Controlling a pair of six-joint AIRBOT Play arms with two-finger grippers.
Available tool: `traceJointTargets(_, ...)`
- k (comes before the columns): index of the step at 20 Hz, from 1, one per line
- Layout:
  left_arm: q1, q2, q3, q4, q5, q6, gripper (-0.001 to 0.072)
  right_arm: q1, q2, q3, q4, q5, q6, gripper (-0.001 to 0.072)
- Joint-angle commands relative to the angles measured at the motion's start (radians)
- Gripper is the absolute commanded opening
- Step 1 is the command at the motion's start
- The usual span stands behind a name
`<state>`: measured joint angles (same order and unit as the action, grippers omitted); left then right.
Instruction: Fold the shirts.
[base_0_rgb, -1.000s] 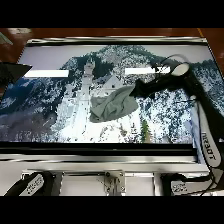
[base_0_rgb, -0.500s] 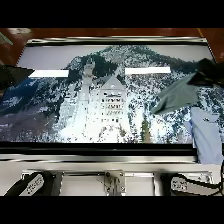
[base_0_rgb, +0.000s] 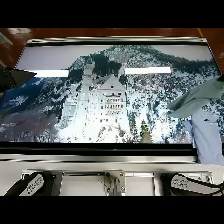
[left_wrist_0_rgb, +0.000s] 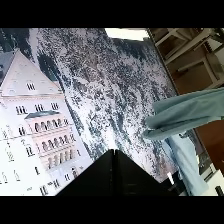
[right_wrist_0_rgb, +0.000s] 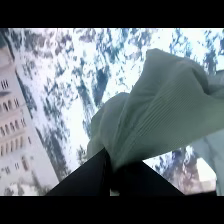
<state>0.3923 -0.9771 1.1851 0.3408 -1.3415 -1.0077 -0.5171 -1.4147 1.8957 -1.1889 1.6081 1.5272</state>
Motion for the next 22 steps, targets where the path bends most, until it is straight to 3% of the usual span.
traceJointTargets(1, 0.000, 0.001, 0.000, 0.000, -0.003, 0.000, 0.0036, -0.008, 0.000, 0.001, 0.014, -0.263, -0.022, 0.0067)
traceJointTargets(4, 0.000, 0.001, 0.000, 0.000, -0.003, 0.000, 0.0036, -0.008, 0.000, 0.001, -0.013, -0.359, -0.082, 0.0066)
traceJointTargets(11, 0.000, 0.001, 0.000, 0.000, -0.003, 0.000, 0.0036, -0.008, -0.001, 0.001, -0.262, -0.281, -0.169, 0.0066)
traceJointTargets(14, -0.005, 0.001, 0.000, 0.000, -0.003, 0.000, 0.0036, -0.008, -0.012, 0.001, -0.416, -0.139, -0.156, 0.0066)
traceJointTargets(16, -0.015, 0.000, 0.000, 0.000, -0.003, 0.000, 0.0036, -0.025, -0.030, 0.001, -0.554, -0.004, -0.071, 0.0066)
traceJointTargets(19, -0.027, 0.000, 0.000, 0.000, -0.002, 0.000, 0.0036, -0.107, -0.059, 0.001, -0.560, 0.179, -0.015, 0.0066)
traceJointTargets(22, -0.027, 0.000, 0.000, 0.000, -0.002, 0.000, 0.0036, -0.198, -0.059, -0.003, -0.555, 0.248, 0.016, 0.0066)
